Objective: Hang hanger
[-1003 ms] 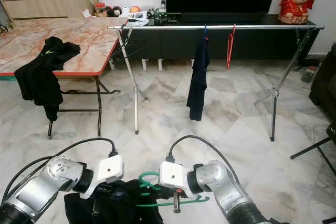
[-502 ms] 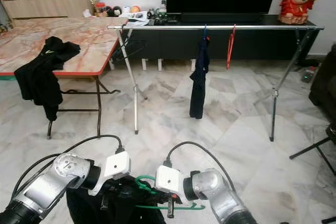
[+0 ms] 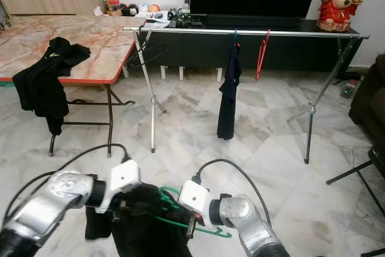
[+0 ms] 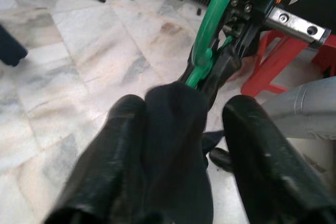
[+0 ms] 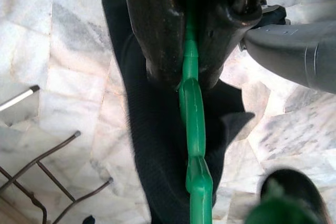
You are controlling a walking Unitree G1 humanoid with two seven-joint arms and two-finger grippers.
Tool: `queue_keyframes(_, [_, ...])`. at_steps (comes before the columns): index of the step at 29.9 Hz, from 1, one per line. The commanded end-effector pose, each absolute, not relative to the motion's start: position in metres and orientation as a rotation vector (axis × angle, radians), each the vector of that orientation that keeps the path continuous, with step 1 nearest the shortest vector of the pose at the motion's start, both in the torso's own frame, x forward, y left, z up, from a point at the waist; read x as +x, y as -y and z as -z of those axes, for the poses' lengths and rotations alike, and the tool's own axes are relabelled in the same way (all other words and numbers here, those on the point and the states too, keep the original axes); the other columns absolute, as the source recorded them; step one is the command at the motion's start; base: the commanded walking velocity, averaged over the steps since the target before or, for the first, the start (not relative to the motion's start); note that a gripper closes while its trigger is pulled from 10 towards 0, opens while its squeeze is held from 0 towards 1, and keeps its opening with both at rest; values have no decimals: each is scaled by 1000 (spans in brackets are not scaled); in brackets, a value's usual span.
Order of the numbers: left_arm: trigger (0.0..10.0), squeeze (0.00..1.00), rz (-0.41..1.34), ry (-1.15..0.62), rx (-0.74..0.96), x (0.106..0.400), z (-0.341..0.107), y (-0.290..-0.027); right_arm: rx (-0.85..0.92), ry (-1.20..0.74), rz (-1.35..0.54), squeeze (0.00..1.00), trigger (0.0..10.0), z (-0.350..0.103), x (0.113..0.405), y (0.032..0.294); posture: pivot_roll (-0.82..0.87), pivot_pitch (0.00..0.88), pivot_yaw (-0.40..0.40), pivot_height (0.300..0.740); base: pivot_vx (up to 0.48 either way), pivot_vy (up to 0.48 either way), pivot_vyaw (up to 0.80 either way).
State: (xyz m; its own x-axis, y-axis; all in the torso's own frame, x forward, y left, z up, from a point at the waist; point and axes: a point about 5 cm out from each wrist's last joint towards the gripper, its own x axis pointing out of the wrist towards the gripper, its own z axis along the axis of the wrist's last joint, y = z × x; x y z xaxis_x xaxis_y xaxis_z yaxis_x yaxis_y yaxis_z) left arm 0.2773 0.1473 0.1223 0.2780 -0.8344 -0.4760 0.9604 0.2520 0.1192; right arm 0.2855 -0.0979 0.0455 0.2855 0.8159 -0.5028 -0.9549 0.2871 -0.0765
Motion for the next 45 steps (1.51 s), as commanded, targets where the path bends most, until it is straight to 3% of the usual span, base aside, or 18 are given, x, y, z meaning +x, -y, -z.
queue_keyframes(1, [10000,1000,1248,-337,417,276,-124,-150,-366,-389,-1217,0,0,-47,286,96,98,0,-31,740,0,0,0])
queue_keyframes(8, [10000,1000,1194,-273,338,277,-135,-149,-401,-418,-1210,0,0,-40,285,92,91,0,-25,740,0,0,0])
queue_keyframes(14, [10000,1000,1076,-224,292,272,-130,-152,-389,-396,-1026,0,0,-45,303,89,116,0,-43,740,0,0,0])
queue_keyframes(16, [10000,0,1030,-211,288,275,-128,-152,-403,-402,-1005,0,0,-44,305,90,117,0,-45,740,0,0,0])
queue_keyframes(20, [10000,0,974,-192,287,280,-127,-151,-370,-393,-922,0,0,-48,313,91,121,0,-47,740,0,0,0])
queue_keyframes(28, [10000,0,850,-193,279,293,-108,-122,-327,-369,-856,0,0,-54,322,86,113,0,-52,740,0,0,0])
queue_keyframes(39, [10000,0,560,-129,243,315,-108,-119,-233,-340,-676,0,0,-69,341,97,114,0,-55,740,0,0,0])
queue_keyframes(45, [10000,0,558,-163,266,314,-98,-113,-174,-314,-648,0,0,-77,345,93,107,0,-48,740,0,0,0])
